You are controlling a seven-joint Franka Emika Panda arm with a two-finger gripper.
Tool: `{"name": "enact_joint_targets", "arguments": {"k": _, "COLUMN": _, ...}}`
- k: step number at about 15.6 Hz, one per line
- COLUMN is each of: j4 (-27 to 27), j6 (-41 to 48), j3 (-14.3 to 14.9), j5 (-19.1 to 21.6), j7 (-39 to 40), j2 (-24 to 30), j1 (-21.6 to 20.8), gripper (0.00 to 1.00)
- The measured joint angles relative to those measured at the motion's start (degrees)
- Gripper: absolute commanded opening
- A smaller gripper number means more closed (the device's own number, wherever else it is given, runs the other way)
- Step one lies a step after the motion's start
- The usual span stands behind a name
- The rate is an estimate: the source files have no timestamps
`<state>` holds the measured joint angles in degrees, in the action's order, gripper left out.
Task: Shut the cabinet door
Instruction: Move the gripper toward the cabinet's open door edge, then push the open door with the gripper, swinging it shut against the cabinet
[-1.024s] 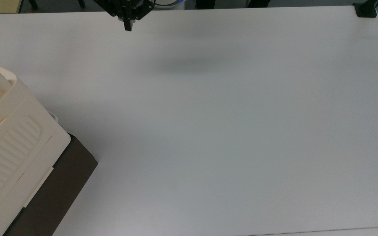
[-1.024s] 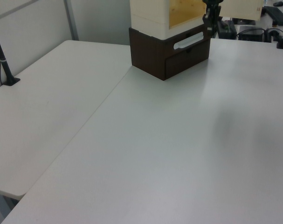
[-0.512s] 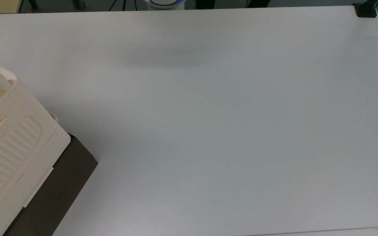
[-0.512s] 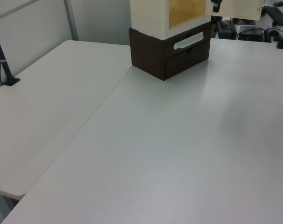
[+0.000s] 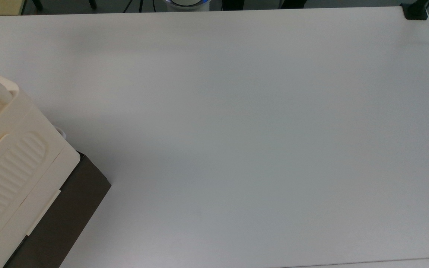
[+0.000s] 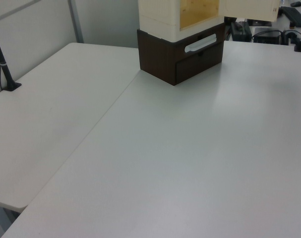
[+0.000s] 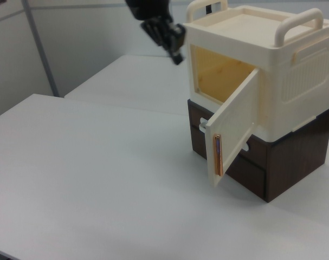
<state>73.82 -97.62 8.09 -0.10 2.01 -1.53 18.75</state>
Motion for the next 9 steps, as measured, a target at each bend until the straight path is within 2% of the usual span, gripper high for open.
{"name": "enact_joint_targets", "arguments": {"k": 4, "j4": 0.1, "j6": -5.9, "j3": 4.1, "j5": 0.0, "j7": 2.3, "j2": -0.1, "j1": 3.3, "gripper": 0.0}}
{"name": "enact_joint_targets", "arguments": {"k": 7, "j4": 0.4, "j6": -6.7, "j3": 6.9, "j5": 0.1, "j7": 6.7, "j2": -0.4, "j1": 5.1, "gripper": 0.0}}
{"name": "enact_joint_targets", "arguments": {"k": 9, "j4": 1.1, "j6": -6.7, "j3": 7.7, "j5": 0.2, "j7": 9.5, "j2": -0.7, "j1": 6.1, "gripper": 0.0}}
